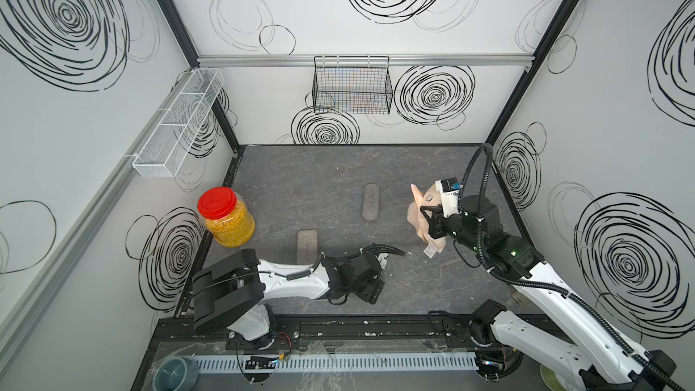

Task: Wipe the eyeglass case
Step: Adjust the eyeglass case at the center of the board.

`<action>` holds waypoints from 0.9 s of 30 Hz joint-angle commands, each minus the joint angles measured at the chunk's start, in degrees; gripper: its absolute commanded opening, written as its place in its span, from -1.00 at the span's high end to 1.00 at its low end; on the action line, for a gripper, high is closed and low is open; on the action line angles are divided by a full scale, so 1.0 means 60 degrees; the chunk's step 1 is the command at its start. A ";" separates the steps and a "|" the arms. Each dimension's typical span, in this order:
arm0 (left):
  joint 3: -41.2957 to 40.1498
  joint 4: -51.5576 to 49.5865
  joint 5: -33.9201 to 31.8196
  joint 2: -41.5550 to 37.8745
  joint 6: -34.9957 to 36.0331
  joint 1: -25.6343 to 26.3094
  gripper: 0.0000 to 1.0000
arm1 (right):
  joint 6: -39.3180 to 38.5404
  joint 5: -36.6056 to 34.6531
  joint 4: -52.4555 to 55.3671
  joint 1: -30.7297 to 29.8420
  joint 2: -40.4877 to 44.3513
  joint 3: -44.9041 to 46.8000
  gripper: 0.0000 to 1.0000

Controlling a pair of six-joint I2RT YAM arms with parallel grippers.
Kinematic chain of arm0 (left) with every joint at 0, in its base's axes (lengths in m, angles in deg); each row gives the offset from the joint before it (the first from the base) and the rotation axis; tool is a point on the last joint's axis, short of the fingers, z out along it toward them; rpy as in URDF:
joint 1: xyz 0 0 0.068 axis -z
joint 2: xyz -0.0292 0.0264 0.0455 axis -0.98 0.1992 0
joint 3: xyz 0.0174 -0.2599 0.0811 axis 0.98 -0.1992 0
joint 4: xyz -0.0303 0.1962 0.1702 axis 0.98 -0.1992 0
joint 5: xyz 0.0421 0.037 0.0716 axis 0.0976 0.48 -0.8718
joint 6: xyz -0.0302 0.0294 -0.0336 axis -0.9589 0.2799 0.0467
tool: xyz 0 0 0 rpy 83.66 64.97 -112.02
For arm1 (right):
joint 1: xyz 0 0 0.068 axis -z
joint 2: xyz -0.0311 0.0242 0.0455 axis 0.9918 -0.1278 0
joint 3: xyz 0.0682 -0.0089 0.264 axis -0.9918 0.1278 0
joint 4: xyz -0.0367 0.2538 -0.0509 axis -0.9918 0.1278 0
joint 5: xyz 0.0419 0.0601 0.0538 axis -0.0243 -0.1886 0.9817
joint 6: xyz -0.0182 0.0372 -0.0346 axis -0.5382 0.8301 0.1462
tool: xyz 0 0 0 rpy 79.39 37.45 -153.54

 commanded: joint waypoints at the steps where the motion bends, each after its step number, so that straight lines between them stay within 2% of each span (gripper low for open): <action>1: 0.0416 0.1100 0.1101 0.0212 0.0098 -0.0043 -0.60 | 0.0073 0.0035 -0.0084 0.0040 0.0209 0.0034 0.96; 8: 0.0891 0.0665 0.1130 0.0344 0.0272 -0.0076 -0.62 | -0.0007 0.0005 0.0154 0.0216 0.0441 0.0073 0.95; 15: 0.0728 0.1724 0.3003 0.0462 0.0224 0.0082 -0.60 | 0.0016 -0.0348 0.0294 0.0329 0.0516 0.0078 0.96; 20: 0.1190 0.2198 0.3662 0.1021 0.0176 0.0427 -0.60 | 0.0028 -0.0973 0.0822 0.0654 0.0722 -0.0102 0.97; 24: 0.1516 0.2270 0.3673 0.1250 0.0269 0.0482 -0.59 | 0.0152 -0.1084 0.1168 0.1161 0.0944 -0.0138 0.98; 27: 0.1761 0.1780 0.3122 0.1018 0.0740 0.0385 -0.62 | 0.0175 -0.0730 0.1270 0.1566 0.1110 -0.0059 0.98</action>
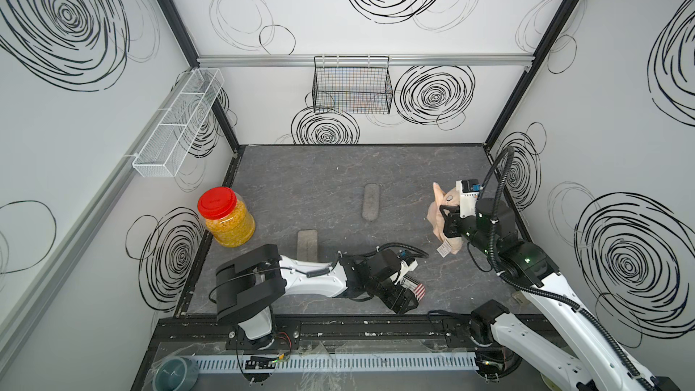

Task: Wipe the eyeglass case
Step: Adjust the eyeglass case at the center of the board.

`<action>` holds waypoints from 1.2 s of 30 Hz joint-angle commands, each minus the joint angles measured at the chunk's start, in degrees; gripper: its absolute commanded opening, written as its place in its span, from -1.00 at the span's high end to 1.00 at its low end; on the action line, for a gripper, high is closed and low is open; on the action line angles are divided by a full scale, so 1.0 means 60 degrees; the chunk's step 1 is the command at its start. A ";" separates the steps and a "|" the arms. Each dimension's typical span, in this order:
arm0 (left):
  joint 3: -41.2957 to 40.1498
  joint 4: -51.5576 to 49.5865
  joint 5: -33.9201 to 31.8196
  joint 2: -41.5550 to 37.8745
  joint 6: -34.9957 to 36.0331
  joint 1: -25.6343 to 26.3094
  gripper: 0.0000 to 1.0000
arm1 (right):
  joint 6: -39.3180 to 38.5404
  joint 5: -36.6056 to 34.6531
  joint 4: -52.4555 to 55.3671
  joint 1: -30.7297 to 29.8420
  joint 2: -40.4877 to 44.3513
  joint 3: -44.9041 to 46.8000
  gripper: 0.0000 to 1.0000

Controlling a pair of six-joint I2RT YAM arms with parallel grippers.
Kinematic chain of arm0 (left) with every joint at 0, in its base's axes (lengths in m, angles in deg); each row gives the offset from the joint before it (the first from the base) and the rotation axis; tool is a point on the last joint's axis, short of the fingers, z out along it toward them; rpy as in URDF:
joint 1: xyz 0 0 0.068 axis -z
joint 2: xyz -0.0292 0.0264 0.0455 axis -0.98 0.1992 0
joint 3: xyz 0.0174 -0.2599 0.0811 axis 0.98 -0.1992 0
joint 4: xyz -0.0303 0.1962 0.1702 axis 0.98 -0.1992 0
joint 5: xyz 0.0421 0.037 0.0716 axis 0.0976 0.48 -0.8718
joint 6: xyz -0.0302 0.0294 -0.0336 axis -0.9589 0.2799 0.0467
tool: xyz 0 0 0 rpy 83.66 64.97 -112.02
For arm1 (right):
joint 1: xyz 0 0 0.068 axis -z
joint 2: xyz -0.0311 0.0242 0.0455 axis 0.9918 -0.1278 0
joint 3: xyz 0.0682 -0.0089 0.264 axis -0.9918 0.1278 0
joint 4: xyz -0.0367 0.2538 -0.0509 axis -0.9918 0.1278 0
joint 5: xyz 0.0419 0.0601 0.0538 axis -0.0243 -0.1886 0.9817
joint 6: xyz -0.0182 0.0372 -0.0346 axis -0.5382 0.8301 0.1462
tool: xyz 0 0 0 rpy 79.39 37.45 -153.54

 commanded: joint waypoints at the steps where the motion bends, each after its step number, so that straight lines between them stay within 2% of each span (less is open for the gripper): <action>1: 0.0573 -0.0368 -0.0526 -0.0279 0.0771 -0.0143 -0.63 | 0.0115 0.0225 0.0260 0.0364 0.0273 -0.0066 0.98; 8: 0.1743 -0.2824 -0.2369 -0.0177 0.3010 -0.0226 -0.75 | 0.0197 0.0655 0.0112 0.0593 0.0382 0.0157 0.98; 13: 0.1938 -0.3218 -0.3296 0.0099 0.3954 -0.0234 -0.84 | 0.0205 0.0703 0.0173 0.0623 0.0473 0.0187 0.98; 25: 0.1999 -0.2852 -0.2063 0.1082 0.4357 -0.0753 -0.92 | 0.0179 0.0805 0.0266 0.0761 0.0554 0.0158 0.98; 30: 0.1901 -0.3041 -0.1600 0.1086 0.4332 -0.0649 -0.86 | 0.0190 0.0907 0.0238 0.0817 0.0539 0.0201 0.98; 36: 0.1765 -0.3451 -0.1763 0.1055 0.4342 -0.0376 -0.77 | 0.0226 0.1051 0.0101 0.0882 0.0490 0.0305 0.98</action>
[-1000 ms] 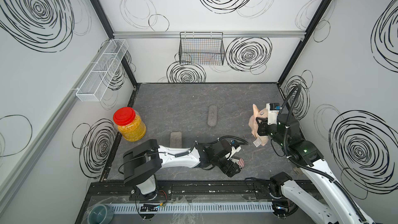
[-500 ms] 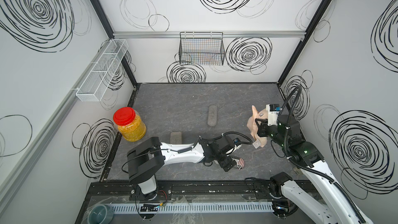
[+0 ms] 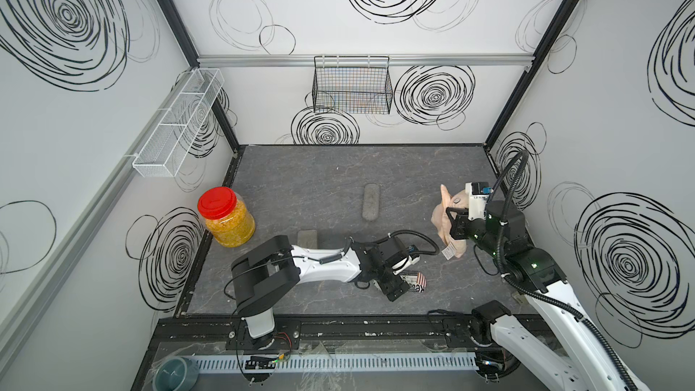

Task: Wipe the eyeglass case
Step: Adjust the eyeglass case at the center of the board, then pick up the eyeglass case from the center of the board.

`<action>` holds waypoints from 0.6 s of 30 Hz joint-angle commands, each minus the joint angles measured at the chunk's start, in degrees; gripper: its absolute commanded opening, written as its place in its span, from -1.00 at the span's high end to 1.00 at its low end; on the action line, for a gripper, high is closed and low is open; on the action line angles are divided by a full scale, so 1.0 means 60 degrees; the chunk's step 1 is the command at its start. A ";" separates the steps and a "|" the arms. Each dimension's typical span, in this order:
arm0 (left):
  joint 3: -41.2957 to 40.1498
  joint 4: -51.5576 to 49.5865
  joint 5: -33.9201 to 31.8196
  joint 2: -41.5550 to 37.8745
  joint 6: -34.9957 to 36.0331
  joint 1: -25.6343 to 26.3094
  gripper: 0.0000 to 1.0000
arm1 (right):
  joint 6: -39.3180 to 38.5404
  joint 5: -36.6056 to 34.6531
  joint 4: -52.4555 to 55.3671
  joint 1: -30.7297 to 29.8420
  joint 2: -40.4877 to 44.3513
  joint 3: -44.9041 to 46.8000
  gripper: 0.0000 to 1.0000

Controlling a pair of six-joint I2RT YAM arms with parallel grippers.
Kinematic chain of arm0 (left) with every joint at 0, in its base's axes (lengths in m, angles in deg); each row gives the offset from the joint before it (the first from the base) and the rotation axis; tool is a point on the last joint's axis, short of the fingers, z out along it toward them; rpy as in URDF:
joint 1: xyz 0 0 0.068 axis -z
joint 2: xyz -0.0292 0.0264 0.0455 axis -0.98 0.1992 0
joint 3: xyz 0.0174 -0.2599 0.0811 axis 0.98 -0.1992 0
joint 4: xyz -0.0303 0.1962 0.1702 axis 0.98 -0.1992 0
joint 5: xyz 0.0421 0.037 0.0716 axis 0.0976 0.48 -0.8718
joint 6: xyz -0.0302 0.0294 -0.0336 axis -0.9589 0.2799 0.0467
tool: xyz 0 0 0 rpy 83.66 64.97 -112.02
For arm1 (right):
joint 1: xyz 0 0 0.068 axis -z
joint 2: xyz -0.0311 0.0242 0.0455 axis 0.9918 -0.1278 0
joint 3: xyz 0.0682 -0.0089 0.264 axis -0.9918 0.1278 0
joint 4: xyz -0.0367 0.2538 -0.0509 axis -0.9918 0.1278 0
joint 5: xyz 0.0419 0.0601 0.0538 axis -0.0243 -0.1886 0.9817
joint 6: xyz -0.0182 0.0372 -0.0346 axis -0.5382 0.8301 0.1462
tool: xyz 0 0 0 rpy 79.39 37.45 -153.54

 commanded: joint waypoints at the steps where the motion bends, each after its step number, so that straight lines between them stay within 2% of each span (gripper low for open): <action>1: -0.0108 -0.0362 0.0033 -0.0001 0.0185 0.0178 -0.76 | 0.0052 0.0140 -0.0102 0.0067 0.0051 0.0072 0.98; 14: -0.0174 -0.0614 -0.1936 0.0268 0.0118 0.0819 -0.56 | 0.0065 0.0169 -0.0034 0.0143 0.0114 0.0073 0.98; 18: -0.0137 -0.0552 -0.2108 0.0287 0.0044 0.0909 -0.45 | 0.0067 0.0184 -0.0031 0.0157 0.0102 0.0083 0.98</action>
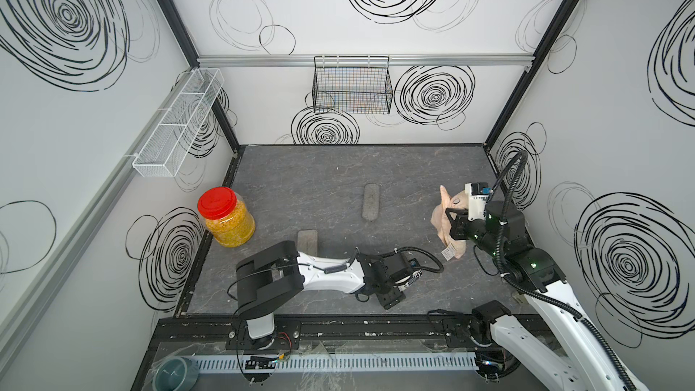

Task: Wipe the eyeglass case
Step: Pick up the eyeglass case from the center of the board, then wipe the dirt from the eyeglass case.

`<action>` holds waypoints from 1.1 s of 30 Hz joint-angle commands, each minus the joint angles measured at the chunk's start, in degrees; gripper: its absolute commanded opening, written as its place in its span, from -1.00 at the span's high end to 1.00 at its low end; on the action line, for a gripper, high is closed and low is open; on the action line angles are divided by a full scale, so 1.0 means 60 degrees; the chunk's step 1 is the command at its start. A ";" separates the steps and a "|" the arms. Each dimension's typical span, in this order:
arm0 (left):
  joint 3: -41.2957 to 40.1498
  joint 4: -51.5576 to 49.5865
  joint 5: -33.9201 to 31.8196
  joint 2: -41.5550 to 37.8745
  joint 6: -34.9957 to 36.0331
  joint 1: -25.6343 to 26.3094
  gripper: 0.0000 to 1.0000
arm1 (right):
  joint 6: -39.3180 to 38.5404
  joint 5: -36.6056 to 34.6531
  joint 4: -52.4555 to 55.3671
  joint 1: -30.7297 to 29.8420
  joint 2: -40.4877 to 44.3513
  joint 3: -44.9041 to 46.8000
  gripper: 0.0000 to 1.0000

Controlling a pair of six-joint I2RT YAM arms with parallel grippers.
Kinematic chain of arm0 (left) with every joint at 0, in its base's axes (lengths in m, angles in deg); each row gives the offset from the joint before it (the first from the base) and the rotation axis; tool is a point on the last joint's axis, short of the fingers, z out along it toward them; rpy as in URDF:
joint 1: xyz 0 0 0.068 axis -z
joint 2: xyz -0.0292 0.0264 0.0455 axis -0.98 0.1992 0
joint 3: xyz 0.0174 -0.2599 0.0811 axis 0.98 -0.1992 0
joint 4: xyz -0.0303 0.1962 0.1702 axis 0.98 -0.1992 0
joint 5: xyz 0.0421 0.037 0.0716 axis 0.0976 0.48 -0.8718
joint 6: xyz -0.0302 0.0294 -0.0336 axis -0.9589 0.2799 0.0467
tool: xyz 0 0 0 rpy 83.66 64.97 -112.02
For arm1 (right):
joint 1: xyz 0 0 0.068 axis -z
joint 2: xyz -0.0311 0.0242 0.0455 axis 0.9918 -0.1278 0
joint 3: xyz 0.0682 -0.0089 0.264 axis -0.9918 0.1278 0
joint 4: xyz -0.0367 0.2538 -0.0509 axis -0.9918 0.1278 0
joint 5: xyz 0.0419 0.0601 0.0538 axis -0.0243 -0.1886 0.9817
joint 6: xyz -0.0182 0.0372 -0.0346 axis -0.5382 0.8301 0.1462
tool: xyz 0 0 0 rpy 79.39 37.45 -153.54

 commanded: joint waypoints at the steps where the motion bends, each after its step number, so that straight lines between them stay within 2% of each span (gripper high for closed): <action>1: 0.0045 -0.0090 -0.0420 0.0035 0.0009 0.0074 -0.42 | 0.0063 0.0027 -0.0034 0.0064 0.0098 0.0069 0.98; 5: -0.0112 0.0052 -0.0423 -0.0191 -0.0106 0.0026 -0.16 | 0.0122 0.0062 -0.0048 0.0089 0.0139 0.0129 0.99; 10: -0.0584 0.0440 0.0096 -0.0992 -0.0374 -0.0447 -0.12 | 0.0151 0.0508 -0.0107 0.0154 0.0074 0.0188 0.97; 17: -0.1655 0.1806 0.1604 -0.2741 -0.0846 -0.1785 -0.15 | 0.0195 0.4244 -0.1067 0.0172 -0.0888 0.0513 0.96; 22: -0.1953 0.2238 0.2444 -0.3336 -0.0942 -0.2388 -0.15 | 0.0472 0.5480 -0.2305 -0.0107 -0.1301 0.0705 0.94; 26: -0.2081 0.2494 0.2668 -0.3792 -0.1021 -0.2607 -0.15 | 0.0418 0.5497 -0.2286 -0.0612 -0.1917 0.0606 0.94; 33: -0.1889 0.2398 0.2558 -0.4009 -0.0943 -0.2623 -0.14 | 0.0500 0.4885 -0.2817 -0.2299 -0.2912 0.0643 0.95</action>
